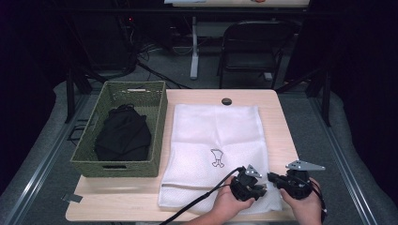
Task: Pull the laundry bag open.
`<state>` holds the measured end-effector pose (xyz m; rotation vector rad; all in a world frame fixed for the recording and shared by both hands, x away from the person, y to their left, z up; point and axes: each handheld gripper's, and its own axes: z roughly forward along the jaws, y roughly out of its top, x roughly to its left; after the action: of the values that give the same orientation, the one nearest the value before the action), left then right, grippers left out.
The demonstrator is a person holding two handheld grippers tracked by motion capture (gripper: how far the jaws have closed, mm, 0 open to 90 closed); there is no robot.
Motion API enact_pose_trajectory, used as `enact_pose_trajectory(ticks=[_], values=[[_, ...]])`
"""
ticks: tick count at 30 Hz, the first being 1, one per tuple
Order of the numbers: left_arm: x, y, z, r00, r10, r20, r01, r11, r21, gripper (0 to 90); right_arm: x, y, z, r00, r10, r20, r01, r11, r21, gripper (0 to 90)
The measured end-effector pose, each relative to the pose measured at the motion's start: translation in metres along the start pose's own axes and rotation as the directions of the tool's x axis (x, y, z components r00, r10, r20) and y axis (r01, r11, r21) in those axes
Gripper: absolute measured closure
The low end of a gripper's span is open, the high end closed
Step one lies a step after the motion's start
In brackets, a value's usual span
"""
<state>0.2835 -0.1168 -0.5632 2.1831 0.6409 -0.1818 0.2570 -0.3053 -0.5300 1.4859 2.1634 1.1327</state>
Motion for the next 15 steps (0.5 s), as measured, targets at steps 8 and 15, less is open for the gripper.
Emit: enact_pose_trajectory(ticks=[8, 15], values=[[0.0, -0.0003, -0.0006, 0.9998, -0.004, -0.018, 0.003, 0.9998, -0.019, 84.1, -0.0015, -0.0001, -0.0008, 1.0, 0.0, 0.0, 0.0, 1.0, -0.003, 88.5], [0.0008, -0.0006, -0.0026, 0.9999, -0.008, -0.015, 0.007, 0.9995, -0.032, 87.0, -0.0032, -0.0007, -0.0011, 1.0, 0.008, -0.003, -0.008, 1.0, -0.003, 88.5]])
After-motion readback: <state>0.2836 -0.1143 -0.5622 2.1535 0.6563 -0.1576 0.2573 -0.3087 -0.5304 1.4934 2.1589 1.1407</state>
